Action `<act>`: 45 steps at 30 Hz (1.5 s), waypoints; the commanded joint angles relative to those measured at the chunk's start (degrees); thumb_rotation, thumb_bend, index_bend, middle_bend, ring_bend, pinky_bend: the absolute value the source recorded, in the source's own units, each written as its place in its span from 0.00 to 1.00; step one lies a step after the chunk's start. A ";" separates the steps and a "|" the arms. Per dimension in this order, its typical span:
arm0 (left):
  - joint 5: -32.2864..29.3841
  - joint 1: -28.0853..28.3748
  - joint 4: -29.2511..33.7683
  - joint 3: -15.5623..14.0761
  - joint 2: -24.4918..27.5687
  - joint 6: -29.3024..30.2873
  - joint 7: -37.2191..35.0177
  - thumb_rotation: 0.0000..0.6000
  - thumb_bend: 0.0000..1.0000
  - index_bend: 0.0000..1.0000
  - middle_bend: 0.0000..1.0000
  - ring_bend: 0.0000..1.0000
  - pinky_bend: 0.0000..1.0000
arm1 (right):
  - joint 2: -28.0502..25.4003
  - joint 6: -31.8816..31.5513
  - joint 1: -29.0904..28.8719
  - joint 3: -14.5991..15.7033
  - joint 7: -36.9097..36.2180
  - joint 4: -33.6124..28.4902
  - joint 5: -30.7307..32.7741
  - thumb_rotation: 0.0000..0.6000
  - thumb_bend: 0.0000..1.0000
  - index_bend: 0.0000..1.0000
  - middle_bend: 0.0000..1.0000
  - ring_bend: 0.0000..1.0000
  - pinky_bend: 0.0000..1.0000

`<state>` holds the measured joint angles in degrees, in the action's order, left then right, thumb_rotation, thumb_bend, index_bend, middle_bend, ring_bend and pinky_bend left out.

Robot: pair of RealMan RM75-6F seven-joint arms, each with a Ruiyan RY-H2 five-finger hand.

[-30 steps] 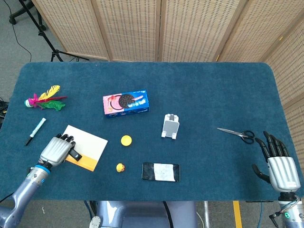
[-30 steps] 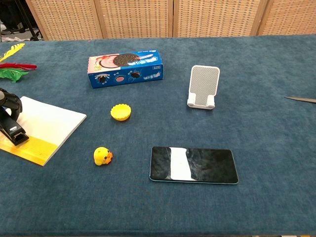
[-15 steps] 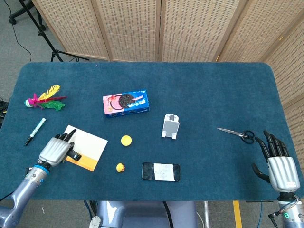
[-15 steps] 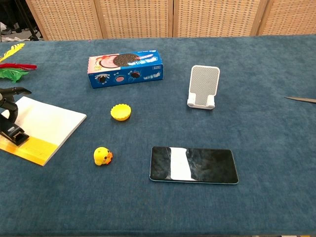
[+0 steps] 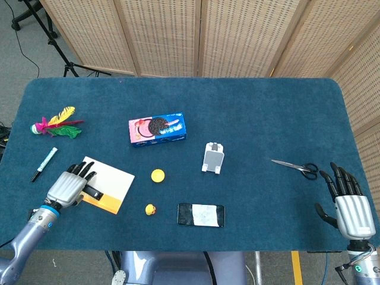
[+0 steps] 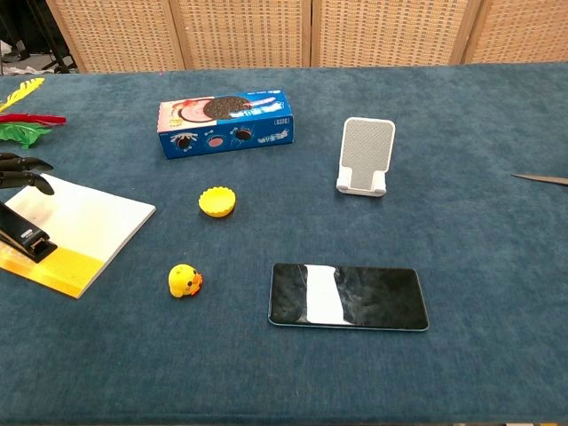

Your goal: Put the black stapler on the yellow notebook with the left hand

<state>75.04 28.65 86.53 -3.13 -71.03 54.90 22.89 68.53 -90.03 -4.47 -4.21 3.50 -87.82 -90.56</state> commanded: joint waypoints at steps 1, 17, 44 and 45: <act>0.01 0.16 0.40 -0.04 0.48 -0.27 -0.16 1.00 0.27 0.11 0.00 0.00 0.09 | 0.14 -0.10 0.01 -0.02 -0.05 0.15 -0.07 1.00 0.31 0.12 0.00 0.00 0.11; 2.93 -0.38 5.93 2.16 5.61 3.44 -7.48 1.00 0.15 0.00 0.00 0.00 0.00 | 0.43 -0.29 -0.01 -0.15 -0.41 0.47 -0.04 1.00 0.33 0.12 0.00 0.00 0.11; 13.72 -15.54 16.85 -4.24 6.60 22.10 -17.26 1.00 0.15 0.00 0.00 0.00 0.00 | 0.21 0.05 -0.21 0.27 -1.13 0.37 -0.64 1.00 0.32 0.12 0.00 0.00 0.11; 13.62 -15.79 16.46 -4.29 6.22 22.08 -17.39 1.00 0.15 0.00 0.00 0.00 0.00 | 0.22 0.12 -0.22 0.27 -1.12 0.36 -0.59 1.00 0.32 0.12 0.00 0.00 0.11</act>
<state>88.73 13.13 103.34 -7.31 -64.46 77.08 5.73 68.75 -89.90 -4.68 -3.94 2.38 -87.46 -91.16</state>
